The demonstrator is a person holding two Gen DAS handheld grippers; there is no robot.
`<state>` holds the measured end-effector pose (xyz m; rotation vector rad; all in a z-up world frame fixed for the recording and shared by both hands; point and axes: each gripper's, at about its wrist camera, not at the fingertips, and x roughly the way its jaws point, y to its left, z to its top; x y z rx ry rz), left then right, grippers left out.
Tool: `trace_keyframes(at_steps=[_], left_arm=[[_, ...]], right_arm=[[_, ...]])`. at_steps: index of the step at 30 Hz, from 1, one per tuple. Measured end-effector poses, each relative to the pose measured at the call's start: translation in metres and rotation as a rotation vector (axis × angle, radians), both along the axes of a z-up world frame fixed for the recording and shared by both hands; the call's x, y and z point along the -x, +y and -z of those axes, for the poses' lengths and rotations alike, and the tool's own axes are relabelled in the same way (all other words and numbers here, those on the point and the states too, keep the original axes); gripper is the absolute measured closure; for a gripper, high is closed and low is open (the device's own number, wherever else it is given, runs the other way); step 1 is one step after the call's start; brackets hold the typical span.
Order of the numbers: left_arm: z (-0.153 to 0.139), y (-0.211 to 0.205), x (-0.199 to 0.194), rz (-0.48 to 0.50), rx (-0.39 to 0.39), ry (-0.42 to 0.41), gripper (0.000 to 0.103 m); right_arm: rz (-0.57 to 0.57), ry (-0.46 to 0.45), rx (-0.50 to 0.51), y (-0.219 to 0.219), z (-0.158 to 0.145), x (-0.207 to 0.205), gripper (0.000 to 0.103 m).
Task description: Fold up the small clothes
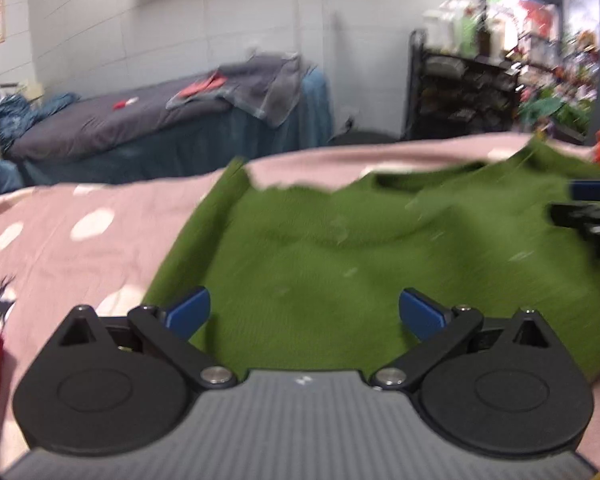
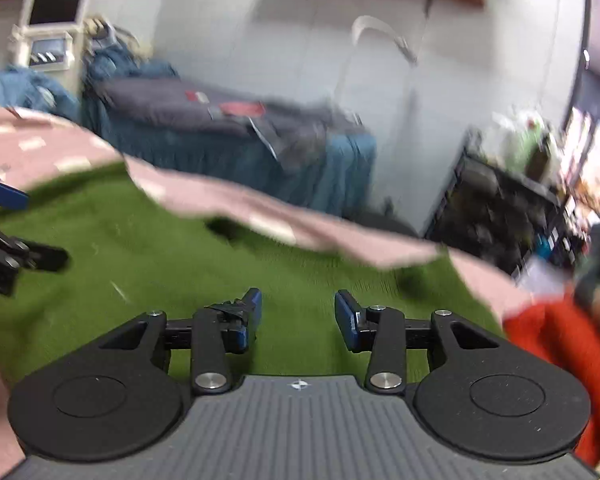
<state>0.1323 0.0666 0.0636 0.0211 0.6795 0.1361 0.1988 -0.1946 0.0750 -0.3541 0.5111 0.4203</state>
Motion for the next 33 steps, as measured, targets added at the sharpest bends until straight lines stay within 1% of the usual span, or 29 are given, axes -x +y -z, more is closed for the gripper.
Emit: trace_keyframes(at_steps=[2, 5, 7, 8, 9, 10, 11, 14, 17, 18, 19, 20, 22, 25, 27, 28, 31, 33], left_arm=[[0.012, 0.012, -0.003, -0.03, 0.008, 0.028, 0.0], [0.02, 0.026, -0.005, -0.041, 0.026, 0.033, 0.0], [0.024, 0.029, -0.007, -0.031, 0.01, 0.033, 0.0], [0.026, 0.029, -0.007, -0.025, -0.002, 0.031, 0.0], [0.028, 0.028, -0.009, -0.019, -0.01, 0.03, 0.0], [0.03, 0.029, -0.009, -0.016, -0.016, 0.027, 0.0], [0.031, 0.029, -0.01, -0.014, -0.016, 0.023, 0.0], [0.032, 0.03, -0.009, -0.014, -0.012, 0.018, 0.0], [0.02, 0.023, -0.002, -0.027, -0.027, 0.009, 0.0], [0.014, 0.019, 0.004, -0.019, -0.031, -0.013, 0.0], [0.008, 0.013, 0.011, 0.001, -0.033, -0.042, 0.0], [0.002, 0.006, 0.02, 0.027, -0.038, -0.074, 0.0], [-0.007, -0.01, 0.036, 0.093, -0.052, -0.119, 0.0], [-0.012, -0.037, 0.057, 0.171, -0.081, -0.13, 0.0], [-0.01, -0.054, 0.068, 0.233, -0.084, -0.123, 0.0], [-0.008, -0.063, 0.073, 0.258, -0.099, -0.121, 0.0], [0.003, -0.09, 0.083, 0.31, -0.184, -0.116, 0.0], [0.011, -0.103, 0.087, 0.325, -0.228, -0.1, 0.0]], right_arm=[[0.053, 0.039, -0.008, -0.011, 0.009, -0.012, 0.032], [0.089, 0.04, 0.006, -0.015, 0.016, -0.023, 0.032], [0.116, 0.029, 0.021, -0.014, 0.02, -0.028, 0.027], [0.127, 0.046, 0.017, -0.014, 0.023, -0.033, 0.023], [0.143, 0.055, 0.008, -0.015, 0.024, -0.036, 0.015], [0.163, 0.061, 0.006, -0.016, 0.025, -0.038, 0.009], [0.168, 0.076, -0.012, -0.018, 0.026, -0.04, 0.007], [0.164, 0.084, -0.038, -0.02, 0.024, -0.033, 0.007], [0.142, 0.031, -0.084, -0.027, 0.014, -0.013, 0.006], [0.122, 0.007, -0.101, -0.029, 0.01, -0.001, 0.002], [0.098, -0.017, -0.114, -0.031, 0.006, 0.012, 0.0], [0.083, -0.033, -0.123, -0.033, 0.003, 0.023, 0.0], [0.049, -0.045, -0.153, -0.039, -0.006, 0.048, 0.0], [0.023, -0.03, -0.205, -0.048, -0.015, 0.081, 0.0], [0.035, -0.001, -0.254, -0.056, -0.018, 0.098, 0.0], [0.05, 0.012, -0.281, -0.061, -0.018, 0.107, 0.0], [0.131, 0.038, -0.327, -0.073, -0.012, 0.124, 0.0], [0.209, 0.065, -0.36, -0.083, -0.006, 0.13, 0.0]])
